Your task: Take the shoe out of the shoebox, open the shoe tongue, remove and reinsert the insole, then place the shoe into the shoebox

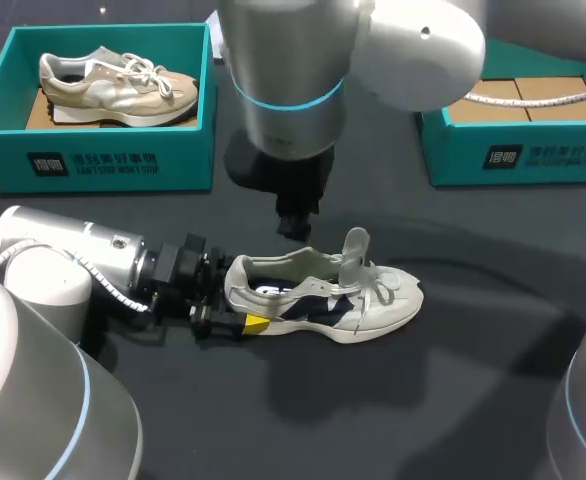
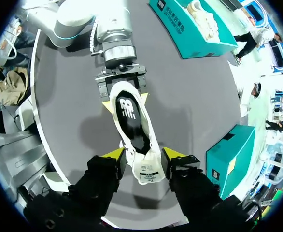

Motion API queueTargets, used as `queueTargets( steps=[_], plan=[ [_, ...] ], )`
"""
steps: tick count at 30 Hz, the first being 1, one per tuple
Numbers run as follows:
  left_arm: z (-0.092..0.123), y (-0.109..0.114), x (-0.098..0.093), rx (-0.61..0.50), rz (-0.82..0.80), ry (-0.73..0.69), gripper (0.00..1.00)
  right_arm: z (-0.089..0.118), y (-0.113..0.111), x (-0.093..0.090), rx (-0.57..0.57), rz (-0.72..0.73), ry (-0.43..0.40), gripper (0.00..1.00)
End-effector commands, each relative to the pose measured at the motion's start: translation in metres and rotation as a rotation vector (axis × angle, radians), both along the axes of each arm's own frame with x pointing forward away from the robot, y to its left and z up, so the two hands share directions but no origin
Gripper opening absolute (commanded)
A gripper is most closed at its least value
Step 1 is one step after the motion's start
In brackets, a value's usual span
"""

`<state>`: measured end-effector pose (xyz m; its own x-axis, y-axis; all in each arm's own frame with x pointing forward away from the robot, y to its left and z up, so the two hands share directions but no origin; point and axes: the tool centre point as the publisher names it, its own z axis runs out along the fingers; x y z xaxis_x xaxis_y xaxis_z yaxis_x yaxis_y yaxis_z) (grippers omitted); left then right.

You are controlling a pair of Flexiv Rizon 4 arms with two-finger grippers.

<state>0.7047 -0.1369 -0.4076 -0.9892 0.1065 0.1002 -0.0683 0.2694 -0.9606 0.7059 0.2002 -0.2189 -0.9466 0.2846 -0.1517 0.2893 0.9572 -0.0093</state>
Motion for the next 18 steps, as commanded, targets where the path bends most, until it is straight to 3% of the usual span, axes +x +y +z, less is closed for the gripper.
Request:
queueTargets(
  steps=[1, 4, 5, 6, 18],
  plan=[
    [-0.001, -0.001, -0.001, 0.002, 0.0, 0.0, 0.0, -0.013, -0.001, 0.001, 0.042, 0.072, 0.016, 0.39],
    [-0.001, -0.001, -0.001, 0.002, 0.0, 0.0, 0.0, -0.019, 0.005, 0.0, 0.04, 0.124, 0.02, 0.25],
    [-0.001, -0.001, -0.001, 0.002, 0.0, 0.0, 0.0, -0.02, 0.006, 0.0, 0.041, 0.145, 0.027, 0.09],
    [-0.001, -0.001, -0.001, 0.002, 0.0, 0.0, 0.0, -0.023, 0.007, -0.001, 0.045, 0.186, 0.046, 0.0],
    [-0.001, -0.001, -0.001, 0.002, 0.0, 0.0, 0.0, -0.025, 0.007, -0.002, 0.042, 0.191, 0.051, 0.0]
  ],
)
